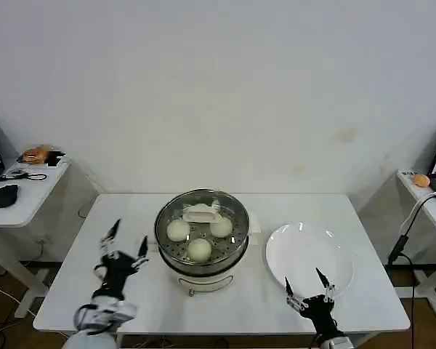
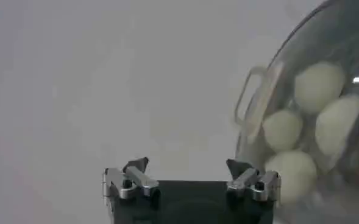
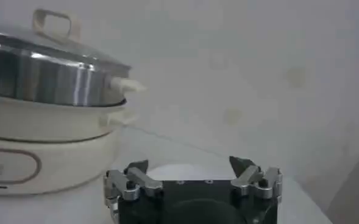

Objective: Take steamed baozi put them in steamer then cover it.

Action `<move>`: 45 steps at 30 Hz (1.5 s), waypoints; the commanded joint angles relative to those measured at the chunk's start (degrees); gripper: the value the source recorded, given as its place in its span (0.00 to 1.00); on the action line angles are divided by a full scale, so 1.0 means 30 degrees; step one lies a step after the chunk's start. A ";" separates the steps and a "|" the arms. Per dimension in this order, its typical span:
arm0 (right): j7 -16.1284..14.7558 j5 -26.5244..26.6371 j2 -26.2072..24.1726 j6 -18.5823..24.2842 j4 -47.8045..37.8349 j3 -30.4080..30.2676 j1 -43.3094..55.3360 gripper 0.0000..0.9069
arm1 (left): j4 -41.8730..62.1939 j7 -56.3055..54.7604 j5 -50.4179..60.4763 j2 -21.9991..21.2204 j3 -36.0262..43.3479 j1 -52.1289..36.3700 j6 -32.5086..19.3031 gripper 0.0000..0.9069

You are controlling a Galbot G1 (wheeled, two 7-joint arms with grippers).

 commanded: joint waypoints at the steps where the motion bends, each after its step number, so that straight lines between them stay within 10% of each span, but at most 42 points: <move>1: -0.0120 0.1678 -0.0881 -0.1450 0.1572 -0.0434 -0.1572 1.00 | 0.1402 -0.1631 -1.6215 -0.0833 -0.4384 0.4725 -0.4233 1.00; 20: 0.0056 0.4235 -0.2277 -0.4512 0.3030 -0.0248 -0.3030 1.00 | 0.0413 -0.0815 -1.4770 -0.1840 -0.2821 0.6643 -0.3359 1.00; 45: -0.0776 0.6830 -0.3926 -0.2027 0.1862 0.0212 -0.3232 1.00 | -0.0310 -0.0175 -1.4067 -0.2443 -0.2417 0.7340 -0.3371 1.00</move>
